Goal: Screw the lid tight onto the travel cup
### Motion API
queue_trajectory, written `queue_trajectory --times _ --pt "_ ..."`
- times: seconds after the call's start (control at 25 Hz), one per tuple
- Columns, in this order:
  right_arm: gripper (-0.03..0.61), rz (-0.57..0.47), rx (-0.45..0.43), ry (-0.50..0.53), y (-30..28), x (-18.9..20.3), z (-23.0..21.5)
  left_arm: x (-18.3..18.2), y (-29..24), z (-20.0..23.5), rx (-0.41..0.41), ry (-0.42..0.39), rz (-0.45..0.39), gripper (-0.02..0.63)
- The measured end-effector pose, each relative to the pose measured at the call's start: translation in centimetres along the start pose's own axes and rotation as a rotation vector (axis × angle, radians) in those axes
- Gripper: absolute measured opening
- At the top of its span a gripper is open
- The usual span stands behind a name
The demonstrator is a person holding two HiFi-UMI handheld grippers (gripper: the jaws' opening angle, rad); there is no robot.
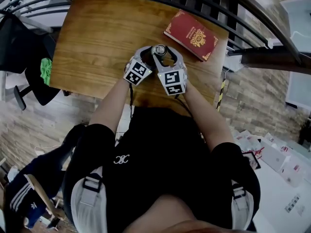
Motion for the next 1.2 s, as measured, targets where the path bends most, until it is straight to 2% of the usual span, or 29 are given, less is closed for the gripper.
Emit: queue_trajectory --times 0.12,0.24,0.48,0.56,0.6,0.72,0.88,1.2 --pt "0.238 -0.003 -0.012 -0.075 0.9 -0.1 -0.6 0.3 0.1 -0.2 -0.003 0.039 0.023 0.379" --pt "0.238 -0.058 0.011 -0.131 2.6 -0.6 -1.2 0.6 1.0 -0.5 -0.030 0.060 0.051 0.379" --pt "0.235 -0.182 0.046 -0.175 6.2 -3.1 -2.4 -0.5 5.8 -0.4 -0.169 0.133 -0.009 0.371" --pt "0.219 -0.225 0.066 -0.182 7.2 -4.2 -3.0 -1.4 7.9 0.3 -0.245 0.145 -0.033 0.321" --pt "0.171 -0.243 0.083 -0.186 7.8 -4.5 -3.3 -2.1 8.9 0.6 -0.286 0.152 -0.042 0.272" --pt "0.095 -0.307 0.143 -0.212 9.6 -5.4 -4.6 -4.5 11.9 1.8 -0.411 0.158 -0.077 0.164" --pt "0.005 -0.370 0.231 -0.241 12.0 -6.7 -6.6 -9.0 14.6 3.1 -0.507 0.138 -0.139 0.067" --pt "0.003 -0.432 0.379 -0.294 17.8 -8.9 -11.1 -17.6 15.7 2.5 -0.563 0.058 -0.238 0.054"
Point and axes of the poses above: the fingertips, and each gripper's own axes: y backward along the fingers, z to its left, x out of its underside, the point moved 4 cm from there along y, backward along the fingers, and after that the axes turned 7 degrees about -y, right-handed, at the moved point
